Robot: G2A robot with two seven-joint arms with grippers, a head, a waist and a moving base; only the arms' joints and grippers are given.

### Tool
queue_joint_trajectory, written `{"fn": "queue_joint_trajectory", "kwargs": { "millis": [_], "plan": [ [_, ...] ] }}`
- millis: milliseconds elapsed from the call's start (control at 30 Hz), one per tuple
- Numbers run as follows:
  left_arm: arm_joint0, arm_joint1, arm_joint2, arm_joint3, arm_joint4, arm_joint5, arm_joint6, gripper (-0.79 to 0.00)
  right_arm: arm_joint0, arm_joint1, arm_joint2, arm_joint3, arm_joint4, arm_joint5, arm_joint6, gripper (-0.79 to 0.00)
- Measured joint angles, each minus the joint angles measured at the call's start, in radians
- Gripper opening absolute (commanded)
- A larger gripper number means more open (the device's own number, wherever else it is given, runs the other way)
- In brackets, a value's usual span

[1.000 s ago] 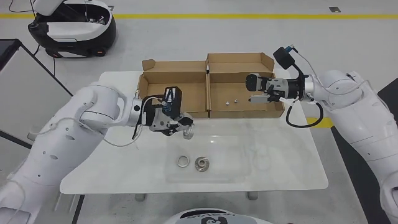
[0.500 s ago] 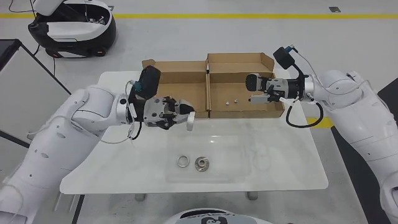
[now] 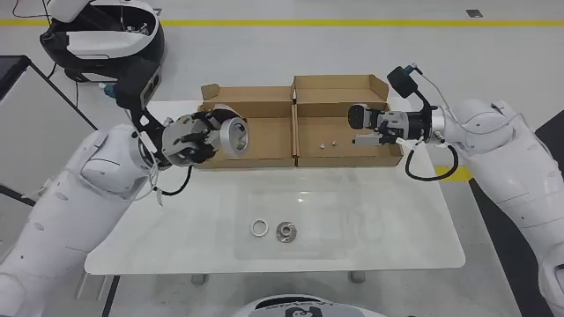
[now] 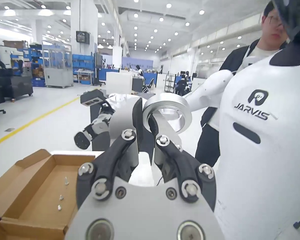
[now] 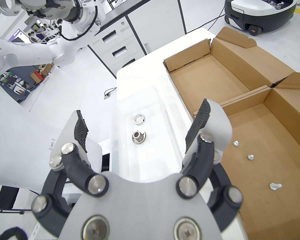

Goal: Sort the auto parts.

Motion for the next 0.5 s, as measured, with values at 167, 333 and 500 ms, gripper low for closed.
{"fn": "queue_joint_trajectory", "kwargs": {
  "millis": [167, 333, 500],
  "plan": [
    [0.045, -0.008, -0.062, -0.048, -0.067, 0.000, -0.014, -0.785, 0.000, 0.000, 0.000, 0.000, 0.000, 0.000, 0.000, 0.000],
    [0.091, -0.032, -0.132, -0.083, -0.194, 0.000, -0.096, -0.785, 0.000, 0.000, 0.000, 0.000, 0.000, 0.000, 0.000, 0.000],
    [0.115, -0.059, -0.189, -0.084, -0.344, 0.000, -0.240, -0.785, 0.000, 0.000, 0.000, 0.000, 0.000, 0.000, 0.000, 0.000]
  ]
}}
